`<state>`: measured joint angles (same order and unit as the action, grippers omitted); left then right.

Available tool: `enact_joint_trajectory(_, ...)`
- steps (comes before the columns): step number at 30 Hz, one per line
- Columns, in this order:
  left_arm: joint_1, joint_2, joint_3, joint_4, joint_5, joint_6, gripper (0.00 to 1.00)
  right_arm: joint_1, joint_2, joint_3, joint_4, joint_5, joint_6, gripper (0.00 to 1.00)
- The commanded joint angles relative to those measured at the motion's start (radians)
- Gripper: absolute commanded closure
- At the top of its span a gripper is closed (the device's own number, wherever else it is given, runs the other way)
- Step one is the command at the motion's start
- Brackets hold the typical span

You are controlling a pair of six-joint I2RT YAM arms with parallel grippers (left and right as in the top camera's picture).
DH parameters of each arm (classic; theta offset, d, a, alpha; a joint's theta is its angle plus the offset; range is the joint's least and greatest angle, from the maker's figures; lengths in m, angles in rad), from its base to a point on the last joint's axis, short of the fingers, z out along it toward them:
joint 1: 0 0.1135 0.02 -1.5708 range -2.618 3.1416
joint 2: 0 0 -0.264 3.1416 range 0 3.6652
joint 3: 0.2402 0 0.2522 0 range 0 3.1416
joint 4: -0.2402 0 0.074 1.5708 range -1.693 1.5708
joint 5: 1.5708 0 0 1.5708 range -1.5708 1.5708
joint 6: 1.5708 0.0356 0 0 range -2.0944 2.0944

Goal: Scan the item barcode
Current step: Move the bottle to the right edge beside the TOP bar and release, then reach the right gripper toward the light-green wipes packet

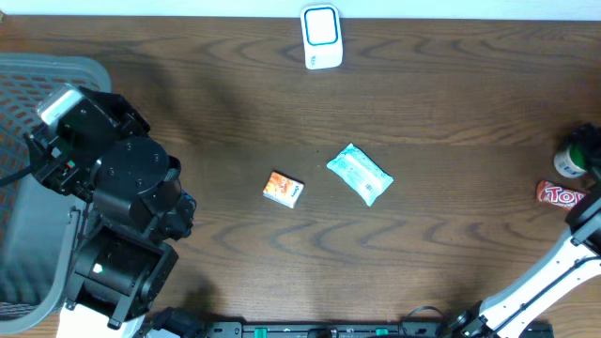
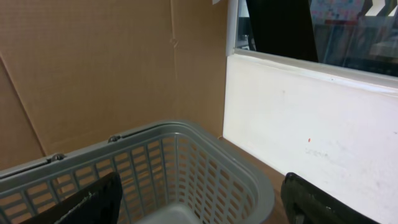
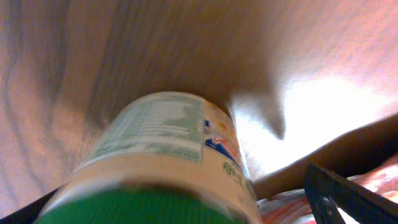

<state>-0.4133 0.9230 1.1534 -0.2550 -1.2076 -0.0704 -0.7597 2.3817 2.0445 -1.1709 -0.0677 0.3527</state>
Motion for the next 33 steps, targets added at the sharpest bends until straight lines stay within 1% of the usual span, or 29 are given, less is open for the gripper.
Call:
enact_joint_trajectory(1, 0.005, -0.001, 0.0, 0.001, -0.016, 0.013, 0.18, -0.073, -0.123, 0.135, -0.032, -0.031, 0.025, 0.01)
enact_joint_trajectory(4, 0.005, -0.001, 0.0, 0.001, -0.016, 0.013, 0.18, -0.102, -0.209, 0.23, -0.057, -0.105, 0.025, 0.01)
enact_joint_trajectory(7, 0.005, -0.001, 0.0, 0.001, -0.016, 0.013, 0.18, -0.11, -0.303, 0.296, -0.058, -0.237, 0.025, 0.01)
enact_joint_trajectory(10, 0.005, -0.001, 0.0, 0.001, -0.016, 0.013, 0.18, -0.077, -0.406, 0.312, -0.057, -0.384, 0.025, 0.01)
enact_joint_trajectory(13, 0.005, -0.001, 0.0, 0.001, -0.016, 0.013, 0.18, 0.006, -0.479, 0.312, -0.107, -0.413, 0.024, 0.01)
enact_joint_trajectory(14, 0.005, -0.001, 0.0, 0.001, -0.016, 0.013, 0.18, 0.047, -0.495, 0.312, -0.132, -0.409, 0.015, 0.01)
enact_joint_trajectory(15, 0.005, -0.001, 0.0, 0.001, -0.016, 0.013, 0.18, 0.131, -0.508, 0.312, -0.172, -0.409, -0.018, 0.01)
enact_joint_trajectory(18, 0.005, -0.001, 0.0, 0.001, -0.016, 0.013, 0.18, 0.303, -0.501, 0.301, -0.248, -0.409, -0.114, 0.01)
enact_joint_trajectory(20, 0.005, -0.001, 0.0, 0.001, -0.016, 0.013, 0.18, 0.443, -0.485, 0.267, -0.301, -0.409, -0.237, 0.01)
enact_joint_trajectory(22, 0.005, -0.001, 0.0, 0.001, -0.016, 0.013, 0.18, 0.558, -0.469, 0.222, -0.323, -0.408, -0.33, 0.01)
enact_joint_trajectory(25, 0.005, -0.001, 0.0, 0.001, -0.016, 0.013, 0.18, 0.742, -0.446, 0.116, -0.31, -0.377, -0.488, 0.01)
enact_joint_trajectory(27, 0.005, -0.001, 0.0, 0.001, -0.016, 0.013, 0.18, 0.835, -0.431, 0.055, -0.284, -0.325, -0.582, 0.01)
enact_joint_trajectory(28, 0.005, -0.001, 0.0, 0.001, -0.016, 0.013, 0.18, 0.881, -0.42, 0.022, -0.256, -0.28, -0.601, 0.01)
enact_joint_trajectory(30, 0.005, -0.001, 0.0, 0.001, -0.016, 0.013, 0.18, 0.961, -0.39, -0.031, -0.194, -0.228, -0.589, 0.01)
enact_joint_trajectory(33, 0.005, -0.001, 0.0, 0.001, -0.016, 0.013, 0.18, 1.038, -0.333, -0.081, -0.101, -0.242, -0.589, 0.01)
